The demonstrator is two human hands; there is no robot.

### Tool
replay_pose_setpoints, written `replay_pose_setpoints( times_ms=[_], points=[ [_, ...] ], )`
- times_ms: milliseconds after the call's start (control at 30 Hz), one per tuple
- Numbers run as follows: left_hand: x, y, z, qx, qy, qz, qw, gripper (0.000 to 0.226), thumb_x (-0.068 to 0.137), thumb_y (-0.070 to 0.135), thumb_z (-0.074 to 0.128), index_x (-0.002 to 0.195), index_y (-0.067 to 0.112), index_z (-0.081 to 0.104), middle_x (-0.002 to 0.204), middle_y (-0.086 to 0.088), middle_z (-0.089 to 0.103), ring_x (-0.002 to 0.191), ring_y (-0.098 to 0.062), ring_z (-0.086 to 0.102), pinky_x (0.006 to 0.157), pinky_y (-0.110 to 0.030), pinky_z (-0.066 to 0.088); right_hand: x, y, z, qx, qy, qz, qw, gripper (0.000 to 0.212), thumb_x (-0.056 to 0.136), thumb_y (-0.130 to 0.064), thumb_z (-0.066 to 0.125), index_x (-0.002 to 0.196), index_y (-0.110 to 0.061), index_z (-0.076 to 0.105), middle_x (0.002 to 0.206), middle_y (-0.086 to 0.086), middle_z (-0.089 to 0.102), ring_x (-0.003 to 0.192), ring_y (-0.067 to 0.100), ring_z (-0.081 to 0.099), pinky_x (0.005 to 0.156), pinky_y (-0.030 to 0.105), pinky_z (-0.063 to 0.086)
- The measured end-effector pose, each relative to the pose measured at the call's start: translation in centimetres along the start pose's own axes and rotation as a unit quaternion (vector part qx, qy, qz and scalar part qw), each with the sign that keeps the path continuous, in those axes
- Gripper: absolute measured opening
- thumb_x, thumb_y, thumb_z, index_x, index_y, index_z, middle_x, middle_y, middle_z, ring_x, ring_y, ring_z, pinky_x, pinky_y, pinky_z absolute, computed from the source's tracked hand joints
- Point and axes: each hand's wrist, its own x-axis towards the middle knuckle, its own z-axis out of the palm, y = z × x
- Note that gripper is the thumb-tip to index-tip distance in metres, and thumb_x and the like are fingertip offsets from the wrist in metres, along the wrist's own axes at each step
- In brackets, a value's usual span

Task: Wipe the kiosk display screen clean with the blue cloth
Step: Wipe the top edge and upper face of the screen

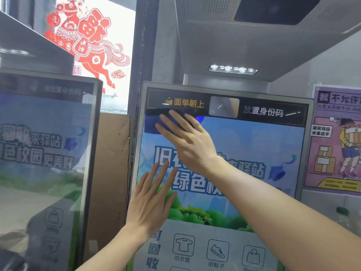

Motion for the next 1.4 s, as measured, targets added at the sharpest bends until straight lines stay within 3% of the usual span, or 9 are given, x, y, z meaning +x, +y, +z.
replay_pose_setpoints(
  times_ms=[200, 367, 567, 733, 933, 1100, 1400],
  points=[
    [-0.2, 0.4, 0.4, -0.001, -0.010, 0.002, 1.000, 0.059, 0.100, 0.046, 0.032, 0.155, 0.026, 0.026, 0.161, -0.003, 0.025, 0.149, -0.025, 0.019, 0.114, -0.045, 0.024, 1.3, 0.8, -0.8, -0.004, -0.043, -0.054, 0.998, 0.071, 0.089, -0.003, 0.025, 0.156, -0.025, 0.029, 0.164, -0.004, 0.020, 0.152, 0.020, 0.014, 0.123, 0.038, 0.009],
    [-0.5, 0.3, 0.3, -0.005, -0.016, 0.002, 1.000, 0.059, 0.101, 0.045, 0.033, 0.155, 0.025, 0.025, 0.163, -0.003, 0.021, 0.150, -0.026, 0.018, 0.116, -0.045, 0.023, 4.3, 2.1, -1.8, -0.006, -0.025, 0.011, 1.000, 0.068, 0.095, -0.003, 0.034, 0.158, -0.028, 0.022, 0.165, -0.006, 0.014, 0.153, 0.019, 0.007, 0.122, 0.035, 0.003],
    [-1.8, 0.0, 0.6, 0.012, -0.032, 0.002, 0.999, 0.057, 0.101, 0.044, 0.032, 0.154, 0.024, 0.028, 0.161, -0.002, 0.025, 0.147, -0.029, 0.026, 0.113, -0.046, 0.025, 4.2, 0.6, -1.2, 0.010, -0.024, 0.041, 0.999, 0.066, 0.096, -0.005, 0.034, 0.158, -0.026, 0.022, 0.165, -0.006, 0.015, 0.153, 0.019, 0.007, 0.121, 0.036, 0.006],
    [-2.3, 0.3, 0.3, 0.015, -0.022, -0.006, 1.000, 0.055, 0.100, 0.041, 0.032, 0.152, 0.022, 0.033, 0.159, -0.004, 0.029, 0.146, -0.029, 0.028, 0.113, -0.046, 0.026, 2.2, -2.0, -0.1, 0.004, -0.055, -0.013, 0.998, 0.072, 0.087, -0.010, 0.015, 0.158, -0.024, 0.022, 0.165, -0.004, 0.016, 0.153, 0.022, 0.009, 0.120, 0.037, 0.010],
    [-2.6, 0.3, 0.8, 0.016, -0.022, -0.006, 1.000, 0.053, 0.101, 0.041, 0.031, 0.149, 0.020, 0.032, 0.155, -0.009, 0.033, 0.144, -0.032, 0.030, 0.111, -0.048, 0.027, -2.4, -4.2, 1.4, -0.005, -0.055, -0.069, 0.996, 0.063, 0.091, -0.017, 0.031, 0.153, -0.024, 0.038, 0.160, -0.002, 0.031, 0.150, 0.021, 0.024, 0.120, 0.039, 0.025],
    [-2.8, 0.4, 1.1, 0.018, -0.031, -0.005, 0.999, 0.055, 0.102, 0.043, 0.031, 0.152, 0.021, 0.032, 0.159, -0.009, 0.029, 0.147, -0.030, 0.024, 0.115, -0.048, 0.025, -4.1, -2.6, 1.3, -0.026, -0.028, -0.106, 0.994, 0.058, 0.094, -0.013, 0.033, 0.151, -0.022, 0.042, 0.157, 0.000, 0.037, 0.147, 0.022, 0.030, 0.118, 0.040, 0.031],
    [-2.9, 0.2, 1.5, 0.008, -0.027, -0.005, 1.000, 0.058, 0.102, 0.048, 0.030, 0.155, 0.023, 0.028, 0.162, -0.003, 0.022, 0.150, -0.025, 0.016, 0.117, -0.046, 0.021, -3.8, 1.8, 0.1, -0.032, 0.060, 0.026, 0.997, 0.062, 0.088, -0.001, 0.032, 0.144, -0.017, 0.052, 0.152, 0.006, 0.045, 0.143, 0.028, 0.039, 0.115, 0.044, 0.035]
  ],
)
